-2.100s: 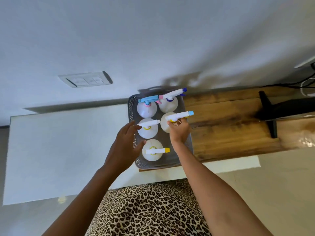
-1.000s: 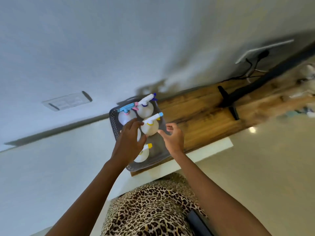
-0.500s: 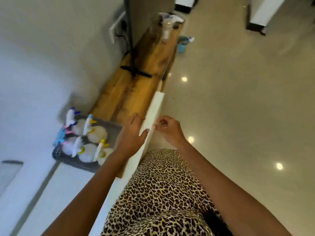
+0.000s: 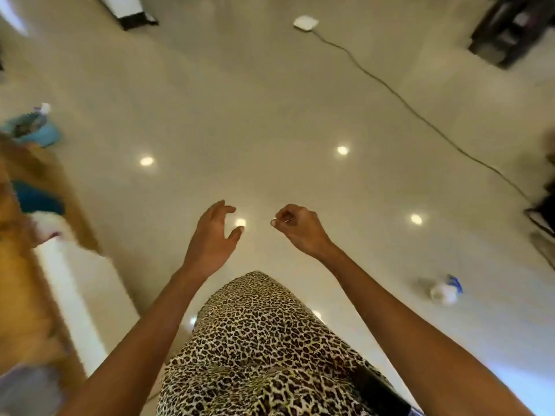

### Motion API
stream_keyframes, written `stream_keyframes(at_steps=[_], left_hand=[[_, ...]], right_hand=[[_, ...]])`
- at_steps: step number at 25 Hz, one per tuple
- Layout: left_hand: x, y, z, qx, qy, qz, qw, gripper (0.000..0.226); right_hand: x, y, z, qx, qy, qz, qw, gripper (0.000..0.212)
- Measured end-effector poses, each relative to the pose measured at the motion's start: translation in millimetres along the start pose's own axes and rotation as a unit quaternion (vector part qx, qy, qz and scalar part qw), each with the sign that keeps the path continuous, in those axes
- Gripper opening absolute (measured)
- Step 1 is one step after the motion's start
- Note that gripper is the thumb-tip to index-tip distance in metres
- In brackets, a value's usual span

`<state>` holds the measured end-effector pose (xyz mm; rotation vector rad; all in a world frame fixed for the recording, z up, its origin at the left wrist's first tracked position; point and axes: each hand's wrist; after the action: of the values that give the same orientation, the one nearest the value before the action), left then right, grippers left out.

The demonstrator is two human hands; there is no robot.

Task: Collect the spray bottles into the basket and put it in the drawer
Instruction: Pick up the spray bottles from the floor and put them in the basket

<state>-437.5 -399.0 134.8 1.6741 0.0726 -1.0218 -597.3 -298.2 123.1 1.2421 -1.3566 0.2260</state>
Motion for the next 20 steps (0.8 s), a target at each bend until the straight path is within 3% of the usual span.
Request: stream_keyframes(at_steps=[9,20], left_hand=[[-205.2,-173.8,21.2,0.177,-0.186,-0.025,0.966,0.04],[-400.1,-397.2,62.7,0.393,-0.303,0.016,0.868,0.039]], right_hand=[[-163.7,200.3,-60.4,-0.201,-0.17,0.062,0.963,0.022],[-335.7,370.4,-81.0,-0.366,-0.362,0.143,0.845,0.023]])
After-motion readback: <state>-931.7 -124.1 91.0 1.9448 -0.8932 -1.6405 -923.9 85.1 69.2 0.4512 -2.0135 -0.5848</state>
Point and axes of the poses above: each hand's wrist, its own z-axis towards the middle knuckle, its own y-axis out of the back of the hand, x = y × z, and after that the axes turned 6 degrees about -x, right-handed
